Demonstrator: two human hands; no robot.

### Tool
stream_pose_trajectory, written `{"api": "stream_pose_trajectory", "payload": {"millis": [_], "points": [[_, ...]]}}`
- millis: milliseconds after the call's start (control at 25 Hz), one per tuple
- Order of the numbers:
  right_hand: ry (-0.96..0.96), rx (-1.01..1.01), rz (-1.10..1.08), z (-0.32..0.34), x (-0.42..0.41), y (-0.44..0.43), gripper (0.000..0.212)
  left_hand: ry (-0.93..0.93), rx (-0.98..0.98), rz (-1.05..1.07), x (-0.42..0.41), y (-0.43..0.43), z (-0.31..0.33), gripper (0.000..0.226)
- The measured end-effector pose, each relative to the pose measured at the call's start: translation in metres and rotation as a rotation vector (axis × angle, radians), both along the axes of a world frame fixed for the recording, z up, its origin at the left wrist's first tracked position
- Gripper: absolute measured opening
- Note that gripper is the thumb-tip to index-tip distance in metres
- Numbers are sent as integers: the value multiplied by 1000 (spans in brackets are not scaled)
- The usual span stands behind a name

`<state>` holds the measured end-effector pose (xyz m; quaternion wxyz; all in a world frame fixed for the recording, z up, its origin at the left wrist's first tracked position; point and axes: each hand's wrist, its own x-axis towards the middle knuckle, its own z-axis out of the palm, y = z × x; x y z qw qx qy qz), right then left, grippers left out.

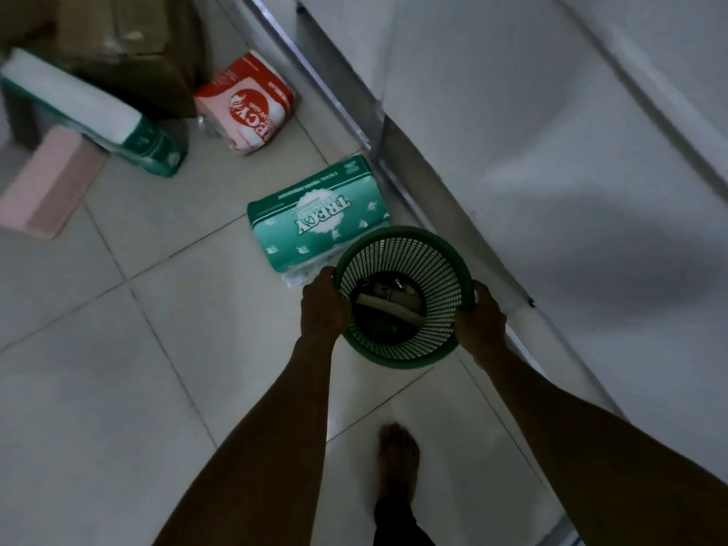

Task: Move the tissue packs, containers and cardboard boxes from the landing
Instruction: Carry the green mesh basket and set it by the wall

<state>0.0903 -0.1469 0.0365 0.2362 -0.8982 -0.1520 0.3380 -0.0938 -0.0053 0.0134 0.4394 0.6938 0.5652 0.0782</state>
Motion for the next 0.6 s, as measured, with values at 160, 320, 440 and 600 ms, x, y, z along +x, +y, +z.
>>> {"api": "stream_pose_trajectory", "payload": {"millis": [160,320,440,600], "points": [[-72,-24,205,42,-83,47,47,4,-11,206,-104,9,38,29],[-62,-33,481,97,-225,105,51,11,-16,445,-266,12,84,33],[-10,11,704,131,-373,136,45,25,4,645,-422,-8,117,34],[3,15,1005,159,-611,143,46,62,1,950,-649,-72,158,36]]}}
